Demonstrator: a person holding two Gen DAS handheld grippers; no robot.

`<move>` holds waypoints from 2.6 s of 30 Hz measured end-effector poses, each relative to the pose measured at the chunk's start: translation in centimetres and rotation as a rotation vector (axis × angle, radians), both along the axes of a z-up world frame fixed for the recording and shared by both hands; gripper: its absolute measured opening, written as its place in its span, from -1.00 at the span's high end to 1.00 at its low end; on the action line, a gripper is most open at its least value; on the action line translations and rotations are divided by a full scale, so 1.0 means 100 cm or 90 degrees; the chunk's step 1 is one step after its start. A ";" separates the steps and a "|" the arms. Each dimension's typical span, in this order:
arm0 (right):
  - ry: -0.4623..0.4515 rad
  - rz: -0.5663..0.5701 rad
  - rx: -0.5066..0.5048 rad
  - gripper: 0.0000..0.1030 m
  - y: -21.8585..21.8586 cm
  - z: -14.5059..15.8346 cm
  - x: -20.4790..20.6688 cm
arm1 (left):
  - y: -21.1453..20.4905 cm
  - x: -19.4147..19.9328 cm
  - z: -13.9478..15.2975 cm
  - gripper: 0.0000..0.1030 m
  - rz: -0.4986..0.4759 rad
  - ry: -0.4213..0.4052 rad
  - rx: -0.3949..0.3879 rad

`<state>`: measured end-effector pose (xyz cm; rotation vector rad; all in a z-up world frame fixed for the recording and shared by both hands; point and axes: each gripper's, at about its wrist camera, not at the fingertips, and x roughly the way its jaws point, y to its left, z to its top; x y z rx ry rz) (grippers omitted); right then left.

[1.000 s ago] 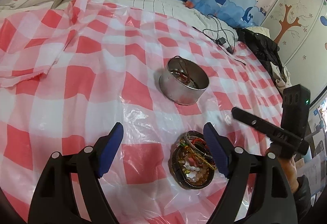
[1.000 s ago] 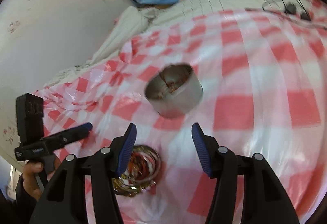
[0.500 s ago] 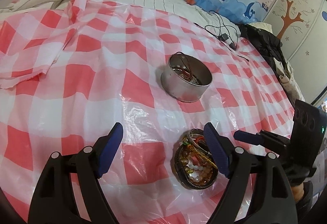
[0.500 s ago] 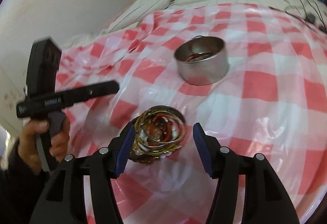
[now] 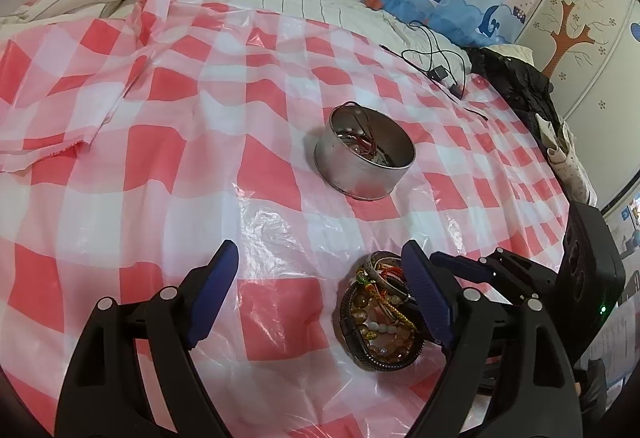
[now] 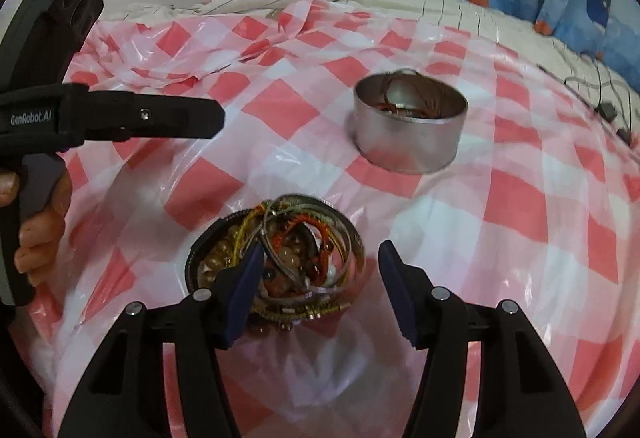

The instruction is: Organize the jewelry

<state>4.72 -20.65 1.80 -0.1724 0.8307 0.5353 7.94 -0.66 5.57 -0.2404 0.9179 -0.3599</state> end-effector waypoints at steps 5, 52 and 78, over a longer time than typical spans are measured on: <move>0.008 -0.044 0.050 0.01 -0.015 0.004 0.011 | 0.000 0.000 0.000 -0.55 -0.001 0.001 0.000; 0.138 -0.187 0.305 0.78 -0.100 -0.011 0.042 | -0.058 0.002 -0.031 0.82 -0.162 0.020 -0.006; 0.135 -0.193 0.300 0.78 -0.101 -0.008 0.040 | -0.010 0.009 0.000 0.87 -0.100 -0.012 -0.217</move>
